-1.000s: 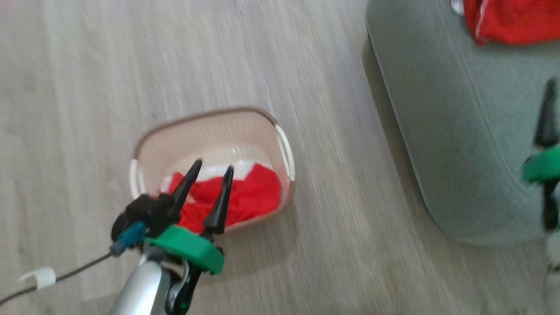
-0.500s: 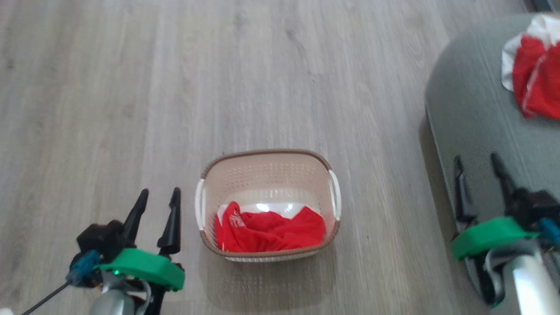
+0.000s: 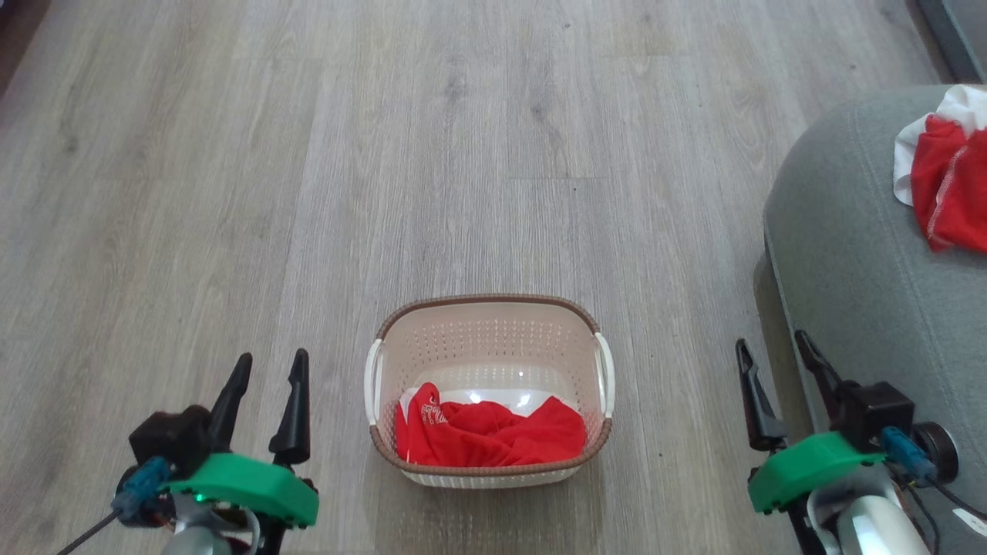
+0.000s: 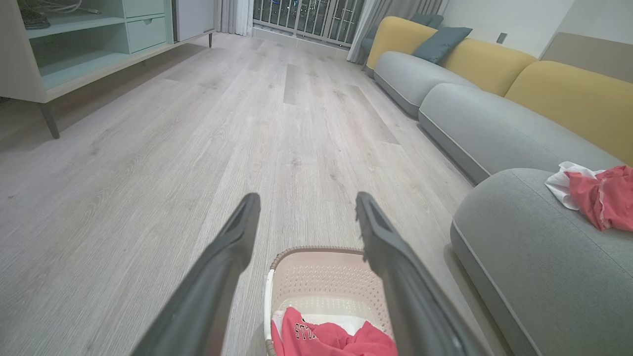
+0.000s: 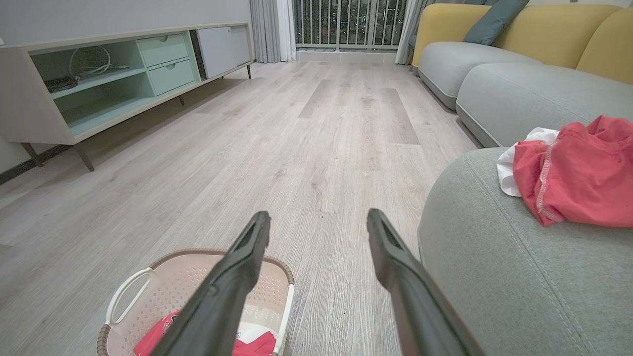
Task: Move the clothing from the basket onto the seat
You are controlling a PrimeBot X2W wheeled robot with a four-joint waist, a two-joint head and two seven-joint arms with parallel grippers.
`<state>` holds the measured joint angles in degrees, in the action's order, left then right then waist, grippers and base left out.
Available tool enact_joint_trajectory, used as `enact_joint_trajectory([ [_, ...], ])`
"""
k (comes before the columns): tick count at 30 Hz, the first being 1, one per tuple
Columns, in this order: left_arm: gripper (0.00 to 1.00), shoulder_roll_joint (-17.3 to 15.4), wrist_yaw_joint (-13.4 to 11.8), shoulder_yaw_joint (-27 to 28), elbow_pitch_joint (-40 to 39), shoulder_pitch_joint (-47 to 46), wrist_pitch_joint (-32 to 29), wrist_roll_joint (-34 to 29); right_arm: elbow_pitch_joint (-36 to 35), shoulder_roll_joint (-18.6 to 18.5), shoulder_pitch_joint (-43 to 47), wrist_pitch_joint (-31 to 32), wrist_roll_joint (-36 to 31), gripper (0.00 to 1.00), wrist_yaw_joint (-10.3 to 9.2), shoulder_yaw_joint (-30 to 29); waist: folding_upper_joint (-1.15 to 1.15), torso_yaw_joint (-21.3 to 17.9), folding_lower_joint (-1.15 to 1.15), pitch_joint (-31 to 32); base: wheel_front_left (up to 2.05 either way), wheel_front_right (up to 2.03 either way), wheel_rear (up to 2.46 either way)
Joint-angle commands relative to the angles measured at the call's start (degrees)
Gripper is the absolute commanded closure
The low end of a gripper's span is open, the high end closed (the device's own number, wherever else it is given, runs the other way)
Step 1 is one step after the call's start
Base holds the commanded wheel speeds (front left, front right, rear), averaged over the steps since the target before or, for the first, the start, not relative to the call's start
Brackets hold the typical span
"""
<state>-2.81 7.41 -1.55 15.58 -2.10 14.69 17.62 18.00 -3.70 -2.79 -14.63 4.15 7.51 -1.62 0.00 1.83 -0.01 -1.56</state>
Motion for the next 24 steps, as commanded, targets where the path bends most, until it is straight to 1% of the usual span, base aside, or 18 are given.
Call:
enact_joint_trajectory([
  [1,0.0,-0.11,0.08,1.7,-1.72,-1.59,0.3,-0.12,-1.49,0.09,-1.4,-0.37,-0.49,0.0,-0.02,1.48,0.0,0.0,0.01,0.06,0.0,0.0,0.0],
  [9,0.0,-0.08,0.08,1.13,-1.95,-1.0,0.3,0.19,-1.22,0.06,-1.46,-0.37,-1.09,0.0,-0.02,1.47,0.0,-0.12,0.01,0.33,0.0,0.0,0.0],
  [16,0.0,-0.08,0.08,0.77,-2.39,-1.61,0.3,-0.04,-2.08,0.15,-2.51,-0.37,-1.37,0.0,-0.02,1.4,0.0,-0.57,0.01,-1.52,0.0,0.0,0.0],
  [18,0.0,-0.08,0.08,0.4,-1.97,-1.99,0.3,-0.3,-2.54,0.04,-2.97,-0.37,-1.41,0.0,-0.02,1.39,0.0,-0.76,0.01,-2.56,0.0,0.0,0.0],
  [21,0.0,-0.08,0.08,-0.81,-1.77,-3.73,0.3,-0.88,-3.99,-0.1,-4.49,-0.37,-1.64,0.0,-0.02,0.67,0.0,-1.2,0.01,-5.78,0.0,0.0,0.0],
  [24,0.0,-0.69,0.08,-2.92,-0.35,-6.48,0.3,-2.33,-4.94,-0.25,-6.2,-0.37,-1.91,0.0,-0.02,0.21,0.0,-1.36,0.01,-10.14,0.0,0.0,0.0],
])
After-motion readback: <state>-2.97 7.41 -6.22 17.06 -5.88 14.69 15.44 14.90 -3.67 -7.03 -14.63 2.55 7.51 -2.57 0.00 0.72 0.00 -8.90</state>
